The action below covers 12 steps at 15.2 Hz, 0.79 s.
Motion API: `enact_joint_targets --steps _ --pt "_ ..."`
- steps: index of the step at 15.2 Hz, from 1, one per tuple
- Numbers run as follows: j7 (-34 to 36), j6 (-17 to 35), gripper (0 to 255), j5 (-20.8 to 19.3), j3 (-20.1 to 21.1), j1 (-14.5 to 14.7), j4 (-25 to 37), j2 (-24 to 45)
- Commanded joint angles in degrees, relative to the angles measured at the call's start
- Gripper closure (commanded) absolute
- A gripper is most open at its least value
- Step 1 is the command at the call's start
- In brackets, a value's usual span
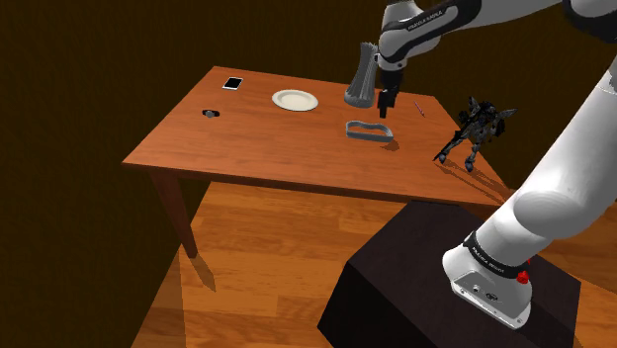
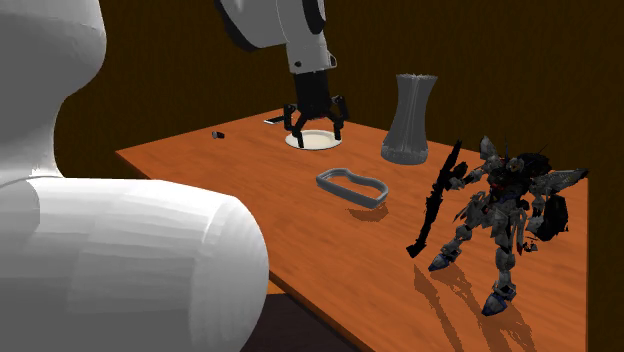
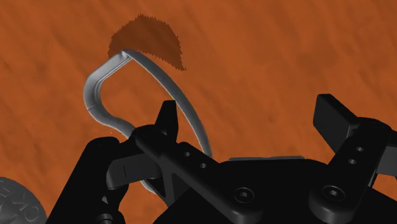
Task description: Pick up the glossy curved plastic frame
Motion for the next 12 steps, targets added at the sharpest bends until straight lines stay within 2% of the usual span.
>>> enact_joint_targets --steps 1,7,12 --pt "-2.1 1.13 0 0.66 -0.37 -0.87 3.61 4.82" --pt "-7.13 1.71 0 2.63 -0.28 -3.66 16.43 18.69" --pt "-10.68 -0.13 0 3.91 0.39 -6.36 30.22 31.01"
